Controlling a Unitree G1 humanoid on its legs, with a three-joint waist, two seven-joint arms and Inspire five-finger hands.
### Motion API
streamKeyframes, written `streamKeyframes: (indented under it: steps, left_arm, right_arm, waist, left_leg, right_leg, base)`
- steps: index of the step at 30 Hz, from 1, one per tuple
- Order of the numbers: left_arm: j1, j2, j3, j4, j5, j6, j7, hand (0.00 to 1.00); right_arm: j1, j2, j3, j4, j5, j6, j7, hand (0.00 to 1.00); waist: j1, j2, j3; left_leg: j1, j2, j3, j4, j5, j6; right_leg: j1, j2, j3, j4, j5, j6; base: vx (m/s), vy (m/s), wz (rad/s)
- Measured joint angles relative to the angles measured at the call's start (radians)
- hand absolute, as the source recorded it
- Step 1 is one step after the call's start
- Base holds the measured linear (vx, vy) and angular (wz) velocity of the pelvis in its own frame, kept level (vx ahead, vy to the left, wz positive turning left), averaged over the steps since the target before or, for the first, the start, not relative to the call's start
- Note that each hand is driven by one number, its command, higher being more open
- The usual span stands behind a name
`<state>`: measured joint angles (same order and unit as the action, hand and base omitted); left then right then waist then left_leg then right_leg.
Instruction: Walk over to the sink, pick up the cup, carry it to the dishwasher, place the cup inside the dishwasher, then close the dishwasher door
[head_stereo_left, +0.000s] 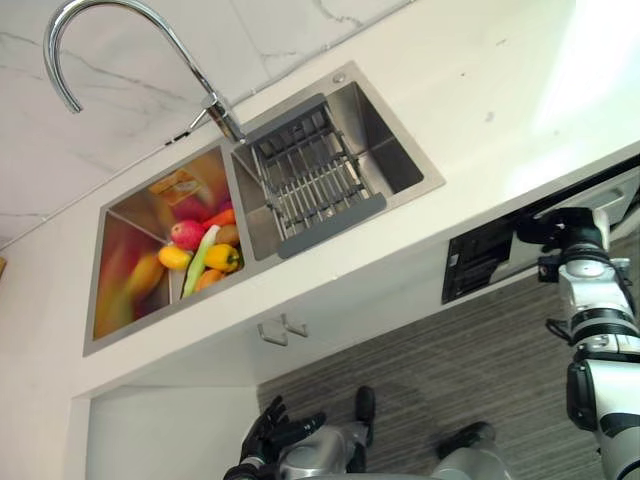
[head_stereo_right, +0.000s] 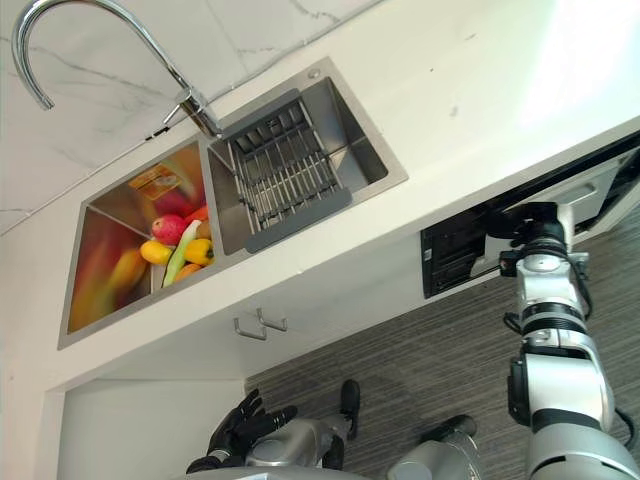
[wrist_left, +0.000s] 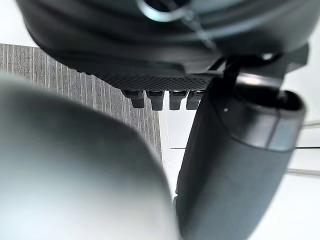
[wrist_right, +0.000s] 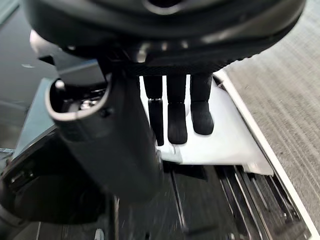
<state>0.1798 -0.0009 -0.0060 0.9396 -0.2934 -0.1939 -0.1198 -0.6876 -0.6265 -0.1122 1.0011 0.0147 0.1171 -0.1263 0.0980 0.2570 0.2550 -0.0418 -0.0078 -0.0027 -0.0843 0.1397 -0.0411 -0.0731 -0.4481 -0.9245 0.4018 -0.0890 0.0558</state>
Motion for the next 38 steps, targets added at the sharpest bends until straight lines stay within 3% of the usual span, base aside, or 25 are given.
streamKeyframes:
  steps: [2, 6, 11, 13, 16, 18, 19, 21, 22, 24, 25, 28, 29, 30, 31, 32, 33, 34, 35, 36, 37, 38]
  left_arm:
    - [0.004, 0.013, 0.000, 0.008, 0.000, -0.003, 0.001, 1.00]
    - [0.008, 0.046, 0.009, 0.016, 0.000, -0.040, 0.004, 1.00]
    - [0.013, 0.048, 0.058, 0.037, -0.039, -0.054, -0.013, 1.00]
    - [0.015, 0.048, 0.089, 0.050, -0.042, -0.053, -0.021, 1.00]
    - [0.006, 0.057, 0.116, 0.049, -0.039, -0.055, -0.037, 1.00]
    - [0.002, 0.065, 0.139, 0.050, -0.042, -0.060, -0.048, 1.00]
    - [-0.004, 0.073, 0.157, 0.049, -0.041, -0.057, -0.067, 1.00]
    - [-0.013, 0.086, 0.177, 0.048, -0.038, -0.047, -0.084, 1.00]
    - [-0.013, 0.103, 0.178, 0.047, -0.019, -0.038, -0.082, 1.00]
    - [-0.018, 0.111, 0.173, 0.053, 0.002, -0.023, -0.059, 1.00]
    - [-0.021, 0.117, 0.168, 0.052, 0.000, -0.010, -0.050, 1.00]
    - [-0.024, 0.134, 0.152, 0.057, -0.026, 0.029, -0.046, 1.00]
    - [-0.024, 0.133, 0.153, 0.061, -0.032, 0.037, -0.046, 1.00]
    - [-0.026, 0.135, 0.154, 0.080, -0.041, 0.046, -0.043, 1.00]
    - [-0.028, 0.142, 0.162, 0.090, -0.042, 0.058, -0.035, 1.00]
    - [-0.028, 0.143, 0.169, 0.095, -0.042, 0.065, -0.034, 1.00]
    - [-0.031, 0.140, 0.182, 0.104, -0.039, 0.088, -0.035, 1.00]
    - [-0.037, 0.139, 0.206, 0.117, -0.034, 0.098, -0.045, 1.00]
    - [-0.039, 0.140, 0.223, 0.120, -0.027, 0.104, -0.044, 1.00]
    - [-0.033, 0.148, 0.255, 0.114, -0.019, 0.105, -0.045, 1.00]
    - [-0.046, 0.134, 0.304, 0.115, 0.001, 0.100, -0.031, 1.00]
    - [-0.042, 0.114, 0.323, 0.109, 0.007, 0.089, -0.029, 1.00]
  right_arm:
    - [0.086, 0.065, -0.013, -0.044, 0.051, -0.037, 0.002, 1.00]
    - [0.392, 0.307, -0.085, -0.157, 0.169, -0.188, 0.034, 1.00]
    - [0.627, 0.445, -0.216, -0.028, 0.227, -0.280, 0.105, 1.00]
    - [0.711, 0.473, -0.261, 0.060, 0.141, -0.285, 0.095, 1.00]
    - [0.790, 0.498, -0.273, 0.096, 0.212, -0.284, 0.095, 1.00]
    - [0.814, 0.521, -0.274, 0.097, 0.222, -0.283, 0.106, 1.00]
    - [0.821, 0.536, -0.274, 0.102, 0.214, -0.283, 0.108, 0.00]
    - [0.817, 0.556, -0.274, 0.105, 0.208, -0.283, 0.107, 0.00]
    - [0.817, 0.564, -0.274, 0.105, 0.209, -0.275, 0.101, 0.00]
    - [0.817, 0.564, -0.276, 0.092, 0.210, -0.249, 0.091, 0.00]
    - [0.824, 0.566, -0.276, 0.088, 0.209, -0.232, 0.092, 1.00]
    - [0.818, 0.581, -0.274, 0.076, 0.188, -0.218, 0.114, 1.00]
    - [0.818, 0.586, -0.275, 0.072, 0.188, -0.221, 0.116, 1.00]
    - [0.818, 0.590, -0.281, 0.066, 0.198, -0.229, 0.120, 1.00]
    - [0.816, 0.597, -0.278, 0.061, 0.198, -0.235, 0.122, 1.00]
    - [0.815, 0.600, -0.276, 0.059, 0.197, -0.243, 0.123, 1.00]
    - [0.818, 0.610, -0.276, 0.054, 0.195, -0.259, 0.124, 1.00]
    - [0.820, 0.615, -0.278, 0.054, 0.195, -0.260, 0.123, 1.00]
    - [0.824, 0.620, -0.279, 0.053, 0.195, -0.260, 0.123, 1.00]
    - [0.834, 0.638, -0.281, 0.048, 0.196, -0.260, 0.123, 1.00]
    - [0.849, 0.665, -0.314, 0.049, 0.196, -0.253, 0.123, 1.00]
    - [0.855, 0.661, -0.333, 0.044, 0.200, -0.253, 0.125, 1.00]
  waist:
    - [0.004, -0.020, -0.015]
    - [0.009, -0.073, -0.035]
    - [-0.016, -0.110, -0.031]
    - [-0.037, -0.128, -0.035]
    - [-0.042, -0.151, -0.041]
    - [-0.042, -0.181, -0.052]
    - [-0.041, -0.202, -0.060]
    - [-0.040, -0.235, -0.065]
    - [-0.040, -0.260, -0.073]
    - [-0.044, -0.271, -0.078]
    - [-0.044, -0.287, -0.080]
    - [-0.051, -0.301, -0.081]
    - [-0.060, -0.298, -0.080]
    - [-0.073, -0.281, -0.073]
    - [-0.081, -0.281, -0.074]
    - [-0.083, -0.281, -0.073]
    - [-0.087, -0.286, -0.070]
    - [-0.086, -0.294, -0.069]
    - [-0.087, -0.306, -0.071]
    - [-0.083, -0.355, -0.076]
    - [-0.088, -0.366, -0.061]
    - [-0.083, -0.358, -0.059]
  left_leg:
    - [0.016, 0.017, 0.014, 0.002, -0.008, -0.015]
    - [0.019, 0.075, 0.039, 0.022, -0.031, -0.046]
    - [0.022, 0.104, 0.071, 0.021, -0.039, -0.052]
    - [0.023, 0.114, 0.076, 0.021, -0.046, -0.057]
    - [0.017, 0.131, 0.094, 0.021, -0.050, -0.063]
    - [0.009, 0.142, 0.100, 0.021, -0.054, -0.068]
    - [0.005, 0.144, 0.095, 0.021, -0.056, -0.070]
    - [0.009, 0.145, 0.087, 0.016, -0.061, -0.071]
    - [0.017, 0.137, 0.081, 0.015, -0.067, -0.066]
    - [0.040, 0.131, 0.062, 0.019, -0.081, -0.054]
    - [0.057, 0.120, 0.033, 0.023, -0.087, -0.048]
    - [0.080, 0.098, -0.042, 0.027, -0.098, -0.024]
    - [0.081, 0.098, -0.063, 0.027, -0.098, -0.019]
    - [0.084, 0.107, -0.109, 0.024, -0.096, -0.006]
    - [0.082, 0.130, -0.149, 0.023, -0.097, 0.000]
    - [0.076, 0.137, -0.169, 0.022, -0.097, 0.000]
    - [0.061, 0.137, -0.208, 0.021, -0.097, 0.000]
    - [0.056, 0.127, -0.228, 0.022, -0.099, 0.002]
    - [0.049, 0.110, -0.238, 0.028, -0.104, 0.003]
    - [0.038, 0.064, -0.230, 0.046, -0.120, 0.000]
    - [0.007, 0.040, -0.145, 0.176, -0.165, -0.012]
    - [-0.009, 0.050, -0.114, 0.246, -0.211, -0.018]
  right_leg:
    - [0.011, 0.027, 0.010, -0.022, 0.003, -0.005]
    - [0.039, 0.129, 0.020, -0.138, 0.030, -0.010]
    - [0.051, 0.194, 0.042, -0.227, 0.066, -0.010]
    - [0.063, 0.221, 0.043, -0.272, 0.084, -0.013]
    - [0.062, 0.257, 0.049, -0.324, 0.101, -0.012]
    - [0.056, 0.276, 0.051, -0.344, 0.103, -0.012]
    - [0.054, 0.281, 0.047, -0.342, 0.100, -0.018]
    - [0.048, 0.264, 0.040, -0.289, 0.067, -0.021]
    - [0.044, 0.231, 0.034, -0.225, 0.031, -0.003]
    - [0.031, 0.164, 0.108, -0.047, 0.024, 0.013]
    - [0.024, 0.135, 0.203, 0.035, 0.030, 0.009]
    - [0.006, 0.148, 0.458, 0.126, 0.095, -0.046]
    - [-0.005, 0.155, 0.502, 0.154, 0.118, -0.062]
    - [-0.023, 0.190, 0.591, 0.172, 0.124, -0.046]
    - [-0.018, 0.269, 0.659, 0.087, 0.025, -0.030]
    - [-0.018, 0.306, 0.683, 0.035, -0.004, -0.022]
    - [-0.018, 0.376, 0.742, -0.110, -0.024, -0.012]
    - [-0.016, 0.397, 0.775, -0.190, -0.024, -0.011]
    - [-0.010, 0.398, 0.798, -0.243, -0.024, -0.007]
    - [0.004, 0.372, 0.829, -0.305, -0.054, 0.037]
    - [0.009, 0.339, 0.816, -0.241, 0.007, 0.040]
    - [0.023, 0.340, 0.799, -0.208, -0.023, 0.036]
  base:
    - [-0.02, -0.065, -0.21]
    - [-0.03, -0.100, -0.23]
    - [-0.02, -0.057, -0.20]
    - [0.00, -0.053, -0.15]
    - [0.01, -0.063, -0.19]
    - [0.03, -0.073, -0.14]
    - [0.05, -0.052, 0.08]
    - [0.06, -0.034, 0.17]
    - [0.09, -0.006, 0.32]
    - [0.11, 0.020, 0.56]
    - [0.11, 0.095, 0.81]
    - [0.06, 0.083, 0.76]
    - [0.04, 0.070, 1.04]
    - [0.07, 0.004, 0.97]
    - [0.08, -0.027, 0.92]
    - [0.07, -0.137, 0.84]
    - [0.04, -0.120, 0.73]
    - [0.04, -0.141, 0.75]
    - [0.03, -0.131, 0.65]
    - [0.10, -0.175, 1.08]
    - [0.12, -0.156, 1.16]
    - [0.10, -0.092, 0.87]
